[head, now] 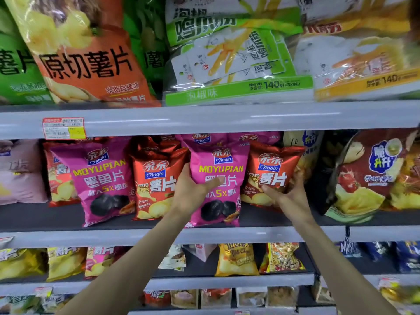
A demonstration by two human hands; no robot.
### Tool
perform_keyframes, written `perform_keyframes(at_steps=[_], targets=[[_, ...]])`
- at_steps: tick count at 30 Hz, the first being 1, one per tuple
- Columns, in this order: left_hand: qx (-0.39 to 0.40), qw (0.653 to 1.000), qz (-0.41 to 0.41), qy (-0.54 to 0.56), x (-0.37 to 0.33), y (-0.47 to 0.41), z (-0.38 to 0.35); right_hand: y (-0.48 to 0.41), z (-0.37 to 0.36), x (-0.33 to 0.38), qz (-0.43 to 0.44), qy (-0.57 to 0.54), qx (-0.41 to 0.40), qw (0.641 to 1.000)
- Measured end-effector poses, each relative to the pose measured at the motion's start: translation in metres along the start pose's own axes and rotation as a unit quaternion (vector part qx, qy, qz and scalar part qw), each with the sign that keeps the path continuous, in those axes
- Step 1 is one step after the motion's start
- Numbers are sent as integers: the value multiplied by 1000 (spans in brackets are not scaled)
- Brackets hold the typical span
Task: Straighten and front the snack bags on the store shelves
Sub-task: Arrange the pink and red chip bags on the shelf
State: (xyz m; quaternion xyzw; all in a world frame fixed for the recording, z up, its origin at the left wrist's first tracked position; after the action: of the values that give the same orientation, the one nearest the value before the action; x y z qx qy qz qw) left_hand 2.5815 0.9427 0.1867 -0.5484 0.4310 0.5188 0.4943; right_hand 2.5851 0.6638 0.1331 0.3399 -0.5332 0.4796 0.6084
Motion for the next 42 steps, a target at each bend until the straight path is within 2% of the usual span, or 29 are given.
perform_keyframes(at_steps=[3,6,12,15,23,29,33,39,42], targets=[[18,1000,8,-15,5,-1,5,-8,3,-1,-17,-11,49,999],[28,997,13,-74,13,10,13,-13,4,-6,-29,-10,75,997],[-16,962,-34,-271,36,40,27,-12,-1,-12,-38,-20,73,996],[-35,948,-59,-311,32,41,27,-10,0,-11,-33,-18,61,997],[-22,942,-75,-326,22,31,29,5,18,0,-4,-15,7,1000],[-25,940,-92,-328,26,25,27,25,29,15,17,12,41,999],[-32,941,-102,-320,28,30,35,39,37,26,33,24,34,999],[-10,954,-122,-272,23,55,73,62,41,42,52,25,44,997],[-46,951,-134,-274,16,60,106,71,30,46,49,16,80,995]])
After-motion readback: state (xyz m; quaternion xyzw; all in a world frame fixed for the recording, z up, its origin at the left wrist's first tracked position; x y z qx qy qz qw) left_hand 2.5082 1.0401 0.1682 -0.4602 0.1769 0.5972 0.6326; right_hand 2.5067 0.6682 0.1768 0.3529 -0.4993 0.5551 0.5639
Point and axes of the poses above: each hand's wrist, its own y-axis away from the middle knuckle, its own z-axis out of the back of the hand, x = y × z, the point moved 3 cm from there along -y, towards the middle knuckle, and after that the axes turned 6 degrees about y, right-handed, at the moved point
